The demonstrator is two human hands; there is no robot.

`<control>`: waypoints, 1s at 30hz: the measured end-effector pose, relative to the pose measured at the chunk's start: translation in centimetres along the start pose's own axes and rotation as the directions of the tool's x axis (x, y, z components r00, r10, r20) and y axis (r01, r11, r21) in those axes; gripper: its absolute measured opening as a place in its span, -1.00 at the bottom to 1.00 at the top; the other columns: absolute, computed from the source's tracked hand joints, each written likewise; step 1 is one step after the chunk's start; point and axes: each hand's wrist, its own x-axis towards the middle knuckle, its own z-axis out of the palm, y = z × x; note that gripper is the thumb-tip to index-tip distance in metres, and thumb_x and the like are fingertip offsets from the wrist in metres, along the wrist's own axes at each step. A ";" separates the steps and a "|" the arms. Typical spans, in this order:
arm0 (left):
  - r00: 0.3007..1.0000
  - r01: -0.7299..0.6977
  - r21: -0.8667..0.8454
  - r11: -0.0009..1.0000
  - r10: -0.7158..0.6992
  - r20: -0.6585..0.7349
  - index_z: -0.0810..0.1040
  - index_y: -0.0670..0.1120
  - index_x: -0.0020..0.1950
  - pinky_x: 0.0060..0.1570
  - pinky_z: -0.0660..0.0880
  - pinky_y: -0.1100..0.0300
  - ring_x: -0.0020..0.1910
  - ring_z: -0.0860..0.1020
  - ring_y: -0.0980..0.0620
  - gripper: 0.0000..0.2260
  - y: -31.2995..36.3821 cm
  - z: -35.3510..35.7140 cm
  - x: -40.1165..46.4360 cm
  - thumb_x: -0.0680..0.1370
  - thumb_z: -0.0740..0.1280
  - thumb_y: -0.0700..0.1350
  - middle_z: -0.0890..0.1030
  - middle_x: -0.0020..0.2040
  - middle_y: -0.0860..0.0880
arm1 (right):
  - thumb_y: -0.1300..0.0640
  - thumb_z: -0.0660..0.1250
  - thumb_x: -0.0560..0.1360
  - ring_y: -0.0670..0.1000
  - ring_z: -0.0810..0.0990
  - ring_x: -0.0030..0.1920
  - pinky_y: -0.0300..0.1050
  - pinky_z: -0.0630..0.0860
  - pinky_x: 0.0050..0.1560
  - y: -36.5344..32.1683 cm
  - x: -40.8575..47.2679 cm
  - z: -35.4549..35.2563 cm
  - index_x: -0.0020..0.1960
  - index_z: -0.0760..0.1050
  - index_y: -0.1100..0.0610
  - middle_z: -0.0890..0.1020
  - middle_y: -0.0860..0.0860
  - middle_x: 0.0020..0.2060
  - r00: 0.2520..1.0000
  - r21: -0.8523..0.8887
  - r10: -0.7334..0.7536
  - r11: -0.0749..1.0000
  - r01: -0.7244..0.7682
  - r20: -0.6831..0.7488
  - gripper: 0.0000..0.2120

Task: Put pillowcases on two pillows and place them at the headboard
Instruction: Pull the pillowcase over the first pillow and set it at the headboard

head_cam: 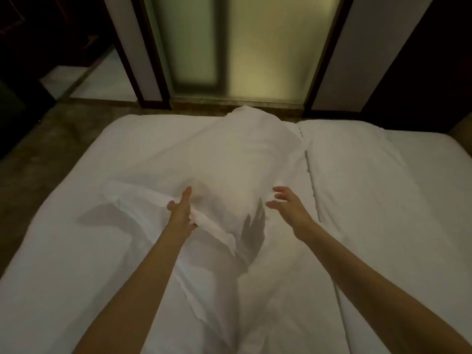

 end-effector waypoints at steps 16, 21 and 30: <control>0.863 -0.062 0.152 0.986 0.129 -0.488 -0.14 -0.06 0.57 0.37 0.22 -0.11 0.46 0.19 -0.22 -0.02 10.5 -0.3 11.7 0.38 0.32 0.31 0.01 0.53 -0.24 | -0.22 0.47 0.31 0.25 0.27 0.41 0.37 0.35 0.19 -2.9 11.3 5.7 0.53 -0.08 -0.02 0.20 0.07 0.49 0.951 0.095 0.300 0.951 -0.293 -0.075 0.01; 0.906 0.002 0.069 0.998 0.028 -0.422 -0.21 -0.02 0.54 0.37 0.29 -0.15 0.41 0.31 -0.23 -0.03 9.9 -0.7 13.0 0.41 0.44 0.04 0.18 0.51 -0.22 | -0.08 0.55 0.29 0.16 0.54 0.18 0.04 0.48 0.13 -1.2 12.5 7.3 0.33 0.39 0.31 0.55 0.16 0.25 0.937 0.180 0.348 0.925 -0.335 -0.041 -0.23; 0.910 -0.314 0.189 0.930 0.352 -0.220 0.15 -0.16 0.40 -0.02 0.40 0.17 0.02 0.47 -0.08 -0.51 6.5 2.9 8.7 0.52 0.23 -0.32 0.42 0.30 -0.27 | -0.02 0.22 0.57 0.28 0.51 0.21 0.04 0.47 0.15 -0.1 12.8 4.9 0.28 0.41 0.37 0.53 0.30 0.23 0.919 0.056 0.281 0.959 -0.276 -0.278 -0.51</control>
